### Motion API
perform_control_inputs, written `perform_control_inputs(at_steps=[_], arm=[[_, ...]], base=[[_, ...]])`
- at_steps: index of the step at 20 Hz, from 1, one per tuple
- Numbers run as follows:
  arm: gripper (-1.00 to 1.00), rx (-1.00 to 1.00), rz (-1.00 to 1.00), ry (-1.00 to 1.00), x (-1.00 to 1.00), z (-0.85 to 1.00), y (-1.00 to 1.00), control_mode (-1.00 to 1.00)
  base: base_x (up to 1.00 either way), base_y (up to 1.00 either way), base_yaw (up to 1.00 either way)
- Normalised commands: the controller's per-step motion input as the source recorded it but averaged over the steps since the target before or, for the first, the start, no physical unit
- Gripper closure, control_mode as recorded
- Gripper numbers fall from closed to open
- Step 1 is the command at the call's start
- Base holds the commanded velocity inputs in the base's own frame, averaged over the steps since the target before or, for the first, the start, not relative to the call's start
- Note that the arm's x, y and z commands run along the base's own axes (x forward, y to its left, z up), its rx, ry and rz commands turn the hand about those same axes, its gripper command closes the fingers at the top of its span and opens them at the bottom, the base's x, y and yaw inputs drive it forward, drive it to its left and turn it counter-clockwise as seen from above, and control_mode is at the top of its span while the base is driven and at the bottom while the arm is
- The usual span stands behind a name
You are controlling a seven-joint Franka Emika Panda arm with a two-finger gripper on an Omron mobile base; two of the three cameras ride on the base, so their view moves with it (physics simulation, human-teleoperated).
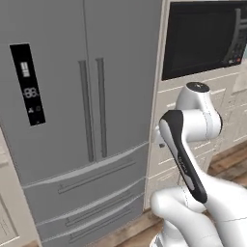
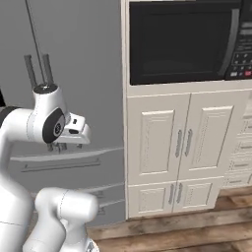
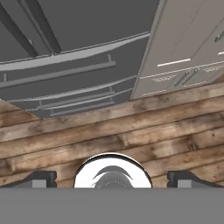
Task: Four empty soda cans are scattered around the kitchen. Gather all the cans and cluster them next to the stove for recycling.
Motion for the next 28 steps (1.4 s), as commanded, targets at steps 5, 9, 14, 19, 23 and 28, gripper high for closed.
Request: perform_control_inputs(at_steps=[5,9,14,19,23,28], arm=[[-1.00,0.00,0.00,0.00,0.00,0.00,0.00,1.00],[-1.00,0.00,0.00,0.00,0.00,0.00,0.00,1.00],[-1.00,0.00,0.00,0.00,0.00,0.00,0.00,1.00],[-1.00,0.00,0.00,0.00,0.00,0.00,0.00,1.00],[-1.00,0.00,0.00,0.00,0.00,0.00,0.00,1.00],[-1.00,0.00,0.00,0.00,0.00,0.00,0.00,1.00]], base=[[0.00,-0.22,-0.41],[0.00,-0.18,-0.43],[0.00,-0.17,-0.43],[0.00,-0.05,-0.44],[0.00,0.00,-0.47],[0.00,0.00,-0.47]])
